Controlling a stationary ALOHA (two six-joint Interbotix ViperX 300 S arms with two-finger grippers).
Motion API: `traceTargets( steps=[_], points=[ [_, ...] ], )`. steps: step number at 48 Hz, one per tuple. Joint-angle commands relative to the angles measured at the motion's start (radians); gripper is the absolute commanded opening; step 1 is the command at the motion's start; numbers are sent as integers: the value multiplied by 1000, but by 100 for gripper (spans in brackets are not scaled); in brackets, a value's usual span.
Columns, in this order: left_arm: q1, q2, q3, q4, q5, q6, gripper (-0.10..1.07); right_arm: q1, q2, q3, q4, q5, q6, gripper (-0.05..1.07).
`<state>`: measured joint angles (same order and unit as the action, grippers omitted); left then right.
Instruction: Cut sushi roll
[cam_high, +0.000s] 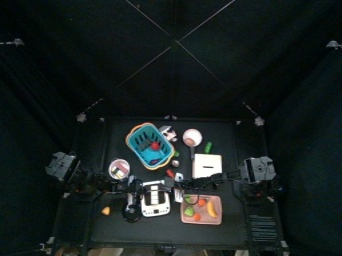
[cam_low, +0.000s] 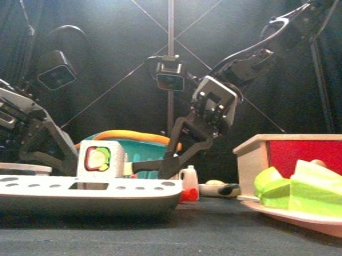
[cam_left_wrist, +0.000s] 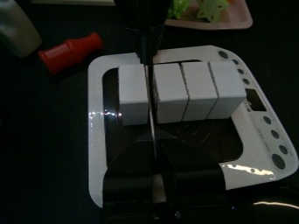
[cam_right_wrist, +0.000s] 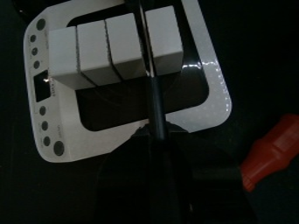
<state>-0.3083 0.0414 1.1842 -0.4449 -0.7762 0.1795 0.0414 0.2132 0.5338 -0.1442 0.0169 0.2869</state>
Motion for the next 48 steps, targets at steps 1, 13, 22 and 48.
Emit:
traceTargets(
  steps=[1,13,22,48],
  points=[
    [6,-6,-29,-2,-5,2,38,-6,-26,-37,2,-8,2,42],
    [38,-15,-29,2,-5,5,38,-21,-29,-43,-2,-6,2,42],
    [75,-15,-28,15,-5,5,38,-29,-31,-44,-3,-6,0,42],
    [92,-63,-28,31,-5,5,38,-34,-71,-49,-9,3,-2,42]
  ],
)
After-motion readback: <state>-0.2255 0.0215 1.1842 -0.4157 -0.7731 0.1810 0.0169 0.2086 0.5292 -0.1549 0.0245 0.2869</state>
